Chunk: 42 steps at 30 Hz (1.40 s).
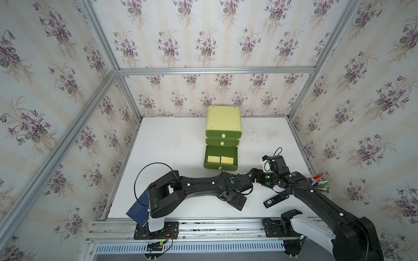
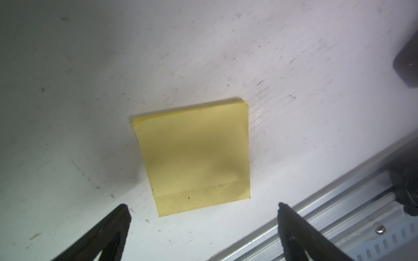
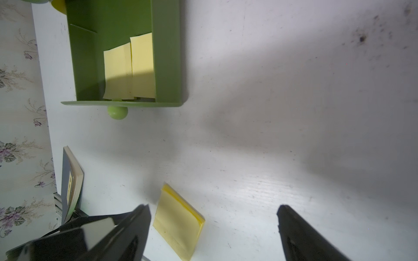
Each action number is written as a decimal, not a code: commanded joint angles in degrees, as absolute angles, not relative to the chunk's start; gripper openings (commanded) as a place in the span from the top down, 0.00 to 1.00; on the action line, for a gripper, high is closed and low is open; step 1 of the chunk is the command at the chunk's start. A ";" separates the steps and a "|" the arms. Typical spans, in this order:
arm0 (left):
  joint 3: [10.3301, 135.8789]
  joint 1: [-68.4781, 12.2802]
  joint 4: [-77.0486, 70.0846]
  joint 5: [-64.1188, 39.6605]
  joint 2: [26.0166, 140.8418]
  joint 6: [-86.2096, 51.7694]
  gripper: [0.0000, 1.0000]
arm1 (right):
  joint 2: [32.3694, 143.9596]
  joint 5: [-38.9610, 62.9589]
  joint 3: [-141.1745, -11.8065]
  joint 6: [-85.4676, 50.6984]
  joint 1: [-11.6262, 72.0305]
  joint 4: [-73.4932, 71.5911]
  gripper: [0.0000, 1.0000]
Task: Please put the sticky notes in the drawer by color
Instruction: Pick up the sticky notes from the center of the board.
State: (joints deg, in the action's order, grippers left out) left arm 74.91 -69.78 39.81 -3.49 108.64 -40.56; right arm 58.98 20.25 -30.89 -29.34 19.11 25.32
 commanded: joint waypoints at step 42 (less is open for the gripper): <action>79.73 -66.10 51.11 1.44 104.16 -38.89 0.41 | 56.21 22.39 -30.58 -28.05 18.90 23.20 0.09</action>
